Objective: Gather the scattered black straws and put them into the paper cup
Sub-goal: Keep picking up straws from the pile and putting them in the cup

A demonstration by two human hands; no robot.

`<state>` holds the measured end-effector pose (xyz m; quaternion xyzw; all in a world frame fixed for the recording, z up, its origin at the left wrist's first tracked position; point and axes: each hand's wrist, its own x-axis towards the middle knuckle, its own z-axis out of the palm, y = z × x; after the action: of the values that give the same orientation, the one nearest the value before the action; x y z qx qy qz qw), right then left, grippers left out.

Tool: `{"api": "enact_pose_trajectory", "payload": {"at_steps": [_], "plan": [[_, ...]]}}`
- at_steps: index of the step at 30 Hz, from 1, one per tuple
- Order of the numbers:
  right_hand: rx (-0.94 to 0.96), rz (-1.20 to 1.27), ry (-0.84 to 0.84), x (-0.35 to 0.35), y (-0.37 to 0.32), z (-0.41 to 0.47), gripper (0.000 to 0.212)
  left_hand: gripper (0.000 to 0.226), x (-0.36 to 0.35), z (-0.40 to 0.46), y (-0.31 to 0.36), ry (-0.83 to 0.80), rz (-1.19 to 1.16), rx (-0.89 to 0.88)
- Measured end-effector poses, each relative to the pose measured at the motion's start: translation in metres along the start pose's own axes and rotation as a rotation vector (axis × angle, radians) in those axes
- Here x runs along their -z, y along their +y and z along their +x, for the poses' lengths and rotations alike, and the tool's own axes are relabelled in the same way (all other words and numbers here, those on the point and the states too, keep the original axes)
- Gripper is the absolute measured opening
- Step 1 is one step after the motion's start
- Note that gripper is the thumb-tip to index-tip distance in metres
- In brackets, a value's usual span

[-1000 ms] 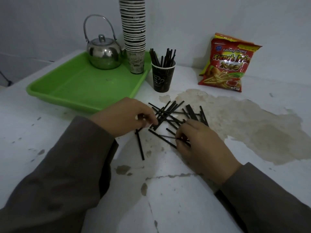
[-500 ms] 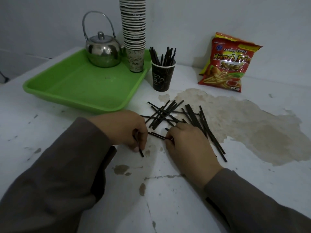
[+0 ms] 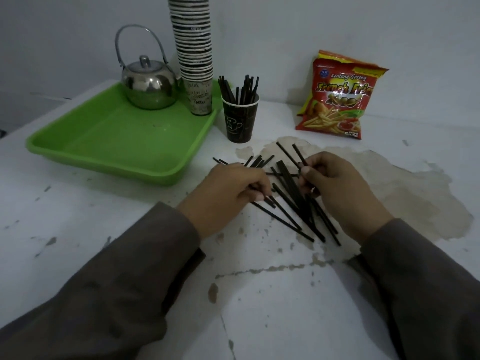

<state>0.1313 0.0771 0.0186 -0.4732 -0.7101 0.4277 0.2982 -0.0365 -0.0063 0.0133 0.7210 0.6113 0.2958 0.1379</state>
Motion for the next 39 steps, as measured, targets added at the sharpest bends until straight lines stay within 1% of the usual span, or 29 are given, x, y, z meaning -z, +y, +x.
{"api": "enact_pose_trajectory", "payload": {"at_steps": [3, 6, 11, 13, 17, 19, 22, 29, 31, 35, 39], "plan": [[0.007, 0.102, 0.004, -0.002, 0.003, 0.001, 0.022, 0.018, -0.021, 0.006, 0.006, 0.053, 0.065, -0.078], [0.022, 0.177, -0.010, -0.001, 0.005, 0.000, 0.028, 0.019, -0.035, 0.013, 0.011, 0.009, 0.135, -0.127], [0.007, 0.284, -0.011, 0.001, 0.008, 0.001, 0.028, 0.017, -0.037, 0.013, 0.014, -0.065, 0.157, -0.261], [0.007, 0.301, -0.009, 0.002, 0.008, 0.000, 0.028, 0.017, -0.038, 0.012, 0.012, -0.051, 0.191, -0.293], [0.005, 0.323, -0.014, 0.000, 0.007, -0.002, 0.026, 0.020, -0.044, 0.015, 0.011, -0.039, 0.357, -0.333], [0.007, 0.342, -0.020, -0.001, 0.007, -0.003, 0.026, 0.018, -0.047, 0.015, 0.009, 0.013, 0.396, -0.381], [-0.007, 0.383, -0.029, -0.002, 0.006, -0.004, 0.026, 0.015, -0.053, 0.013, 0.010, 0.067, 0.417, -0.395], [0.011, 0.469, -0.029, 0.001, 0.006, -0.005, 0.024, 0.010, -0.052, 0.010, 0.011, 0.111, 0.417, -0.397], [0.014, 0.482, -0.015, 0.003, 0.007, -0.005, 0.023, 0.010, -0.049, 0.010, 0.011, 0.080, 0.403, -0.395], [0.014, 0.437, 0.002, 0.007, 0.008, -0.004, 0.021, 0.018, -0.043, 0.012, 0.013, -0.078, 0.366, -0.423], [0.010, 0.422, 0.009, 0.008, 0.008, -0.005, 0.020, 0.027, -0.038, 0.014, 0.019, -0.088, 0.331, -0.516]]}}
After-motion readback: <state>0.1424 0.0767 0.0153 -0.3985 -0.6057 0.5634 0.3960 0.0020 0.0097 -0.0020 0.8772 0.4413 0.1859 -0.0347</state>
